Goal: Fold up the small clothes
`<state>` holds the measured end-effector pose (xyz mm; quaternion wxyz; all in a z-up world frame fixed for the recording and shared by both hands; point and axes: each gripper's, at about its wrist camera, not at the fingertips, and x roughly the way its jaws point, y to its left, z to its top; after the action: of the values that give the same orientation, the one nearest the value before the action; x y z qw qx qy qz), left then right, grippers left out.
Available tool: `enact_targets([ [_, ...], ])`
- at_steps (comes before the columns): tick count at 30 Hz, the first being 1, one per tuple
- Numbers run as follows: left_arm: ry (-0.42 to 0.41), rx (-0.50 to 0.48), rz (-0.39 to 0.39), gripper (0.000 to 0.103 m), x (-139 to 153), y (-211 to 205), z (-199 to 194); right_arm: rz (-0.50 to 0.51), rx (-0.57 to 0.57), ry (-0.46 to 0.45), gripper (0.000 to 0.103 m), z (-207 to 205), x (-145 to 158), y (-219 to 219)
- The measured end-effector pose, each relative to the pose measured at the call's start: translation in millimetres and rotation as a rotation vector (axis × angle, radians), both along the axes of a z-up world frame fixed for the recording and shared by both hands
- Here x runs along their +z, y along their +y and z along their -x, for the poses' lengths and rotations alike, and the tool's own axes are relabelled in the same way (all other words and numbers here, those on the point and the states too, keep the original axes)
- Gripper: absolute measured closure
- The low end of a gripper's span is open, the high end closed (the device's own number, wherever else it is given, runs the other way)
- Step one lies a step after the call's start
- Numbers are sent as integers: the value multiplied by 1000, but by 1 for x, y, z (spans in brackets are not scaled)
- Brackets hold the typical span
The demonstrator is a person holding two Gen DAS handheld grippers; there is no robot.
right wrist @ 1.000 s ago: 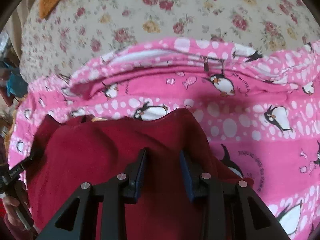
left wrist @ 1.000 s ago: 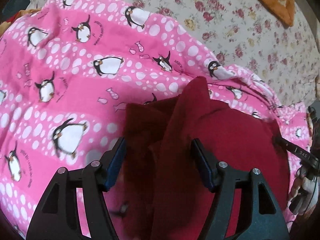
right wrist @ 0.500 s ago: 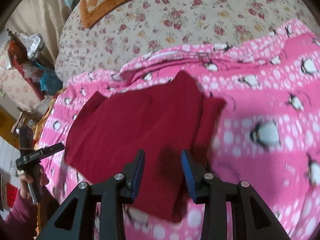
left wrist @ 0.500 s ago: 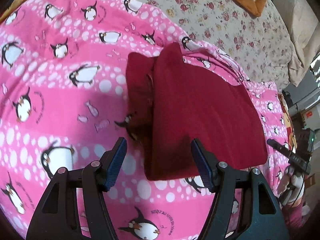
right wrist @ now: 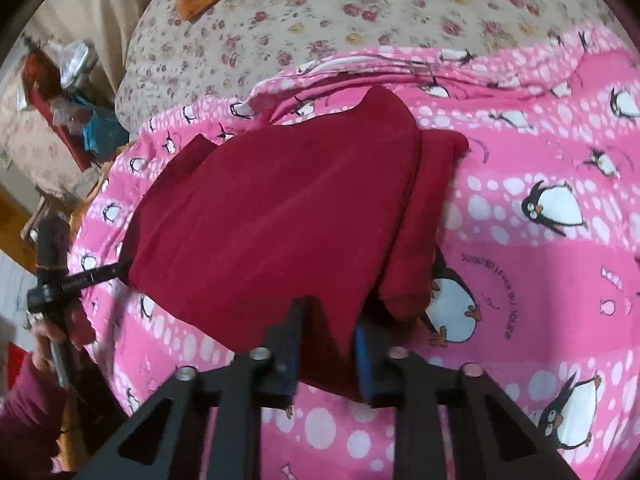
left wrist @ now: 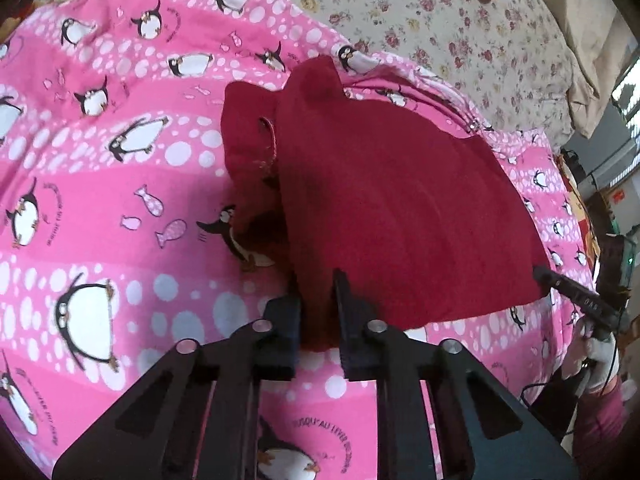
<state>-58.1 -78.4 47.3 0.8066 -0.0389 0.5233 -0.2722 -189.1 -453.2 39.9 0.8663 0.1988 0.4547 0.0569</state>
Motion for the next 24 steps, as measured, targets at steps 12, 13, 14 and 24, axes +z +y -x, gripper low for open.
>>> enact_targets([
  [12,26,41,43,96,-1,29,12,0,-51,-3,102,52,3,-28],
  [13,26,51,47,96,1,29,13,-24,-71,-12,102,54,2,-31],
  [14,19,62,41,95,5,28,14,-26,-79,-23,102,55,6,-31],
  [24,-120,54,-55,48,23,-1,26,117,100,-80,101,-13,38,47],
])
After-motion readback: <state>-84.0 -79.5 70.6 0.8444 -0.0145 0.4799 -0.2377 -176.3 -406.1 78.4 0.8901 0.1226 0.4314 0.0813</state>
